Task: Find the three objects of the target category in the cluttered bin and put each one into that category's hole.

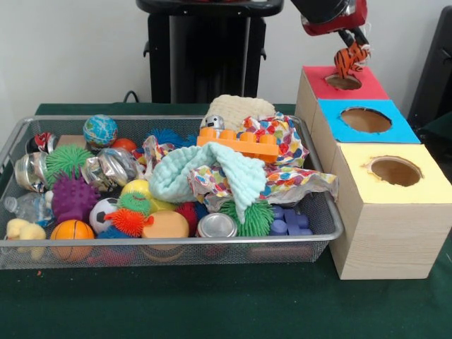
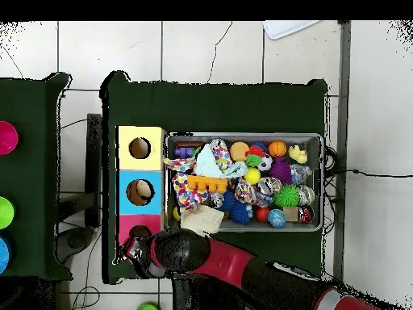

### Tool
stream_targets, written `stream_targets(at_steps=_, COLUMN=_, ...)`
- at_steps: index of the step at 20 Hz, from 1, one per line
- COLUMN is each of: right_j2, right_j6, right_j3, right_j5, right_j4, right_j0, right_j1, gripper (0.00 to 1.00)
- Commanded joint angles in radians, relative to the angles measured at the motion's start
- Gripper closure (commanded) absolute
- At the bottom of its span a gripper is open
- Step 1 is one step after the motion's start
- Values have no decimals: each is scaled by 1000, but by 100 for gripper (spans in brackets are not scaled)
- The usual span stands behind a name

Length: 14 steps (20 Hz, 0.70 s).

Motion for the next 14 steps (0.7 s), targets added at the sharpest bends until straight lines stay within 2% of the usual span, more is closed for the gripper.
stream_targets(at_steps=1, right_j2=47, right_j6=69, right_j3=-122, right_j5=-16, right_j4=-11, right_j0=-37, right_j1=27, gripper=100)
stream_targets(at_steps=14, right_j2=60, right_j6=65, right_j3=-127, right_j5=-16, right_j4=-18, right_j0=-57, right_j1=42, gripper=100)
